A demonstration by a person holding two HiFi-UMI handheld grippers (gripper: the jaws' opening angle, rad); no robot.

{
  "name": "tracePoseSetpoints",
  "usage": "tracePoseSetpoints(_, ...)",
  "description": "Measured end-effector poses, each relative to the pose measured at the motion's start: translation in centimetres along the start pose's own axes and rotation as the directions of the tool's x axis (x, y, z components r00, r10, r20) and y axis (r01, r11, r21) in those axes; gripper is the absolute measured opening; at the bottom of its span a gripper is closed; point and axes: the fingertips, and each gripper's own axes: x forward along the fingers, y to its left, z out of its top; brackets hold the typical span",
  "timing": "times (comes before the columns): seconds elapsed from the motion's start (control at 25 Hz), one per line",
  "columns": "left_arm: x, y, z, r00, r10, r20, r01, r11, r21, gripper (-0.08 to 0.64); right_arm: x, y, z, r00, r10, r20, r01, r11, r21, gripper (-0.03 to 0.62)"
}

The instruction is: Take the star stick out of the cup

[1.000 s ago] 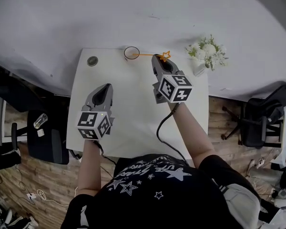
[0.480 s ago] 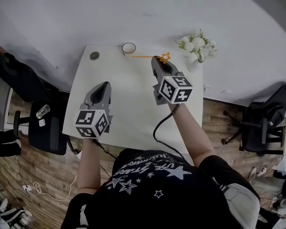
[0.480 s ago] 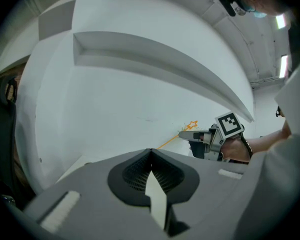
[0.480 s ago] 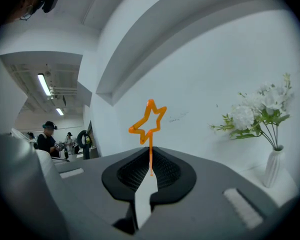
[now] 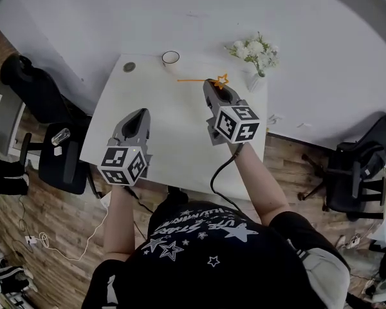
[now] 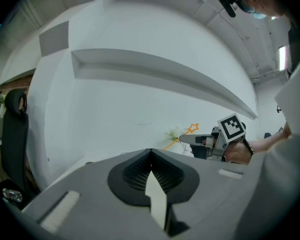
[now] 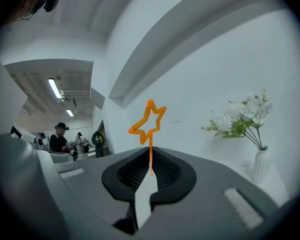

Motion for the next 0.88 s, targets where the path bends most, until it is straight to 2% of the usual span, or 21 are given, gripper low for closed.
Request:
tracePoseSetpoints(0.36,-5.2,-5.9,-1.8,0.998,0.059,0.01,-0.059,0.998,-0.011,0.003,-7.6,0.2,-2.4,0.998,0.025,-0.052,-0.024,1.0,0.009,0.031)
tracePoseSetpoints(0.88,-10.4,-14.5,-4.9,0.994,0.106,0.005,-0.106,0.994,-0.036,0.003,-17.8,-1.1,-4.5,0.994,0.062,-0.095,-0.061,0.998,0.015,0.032)
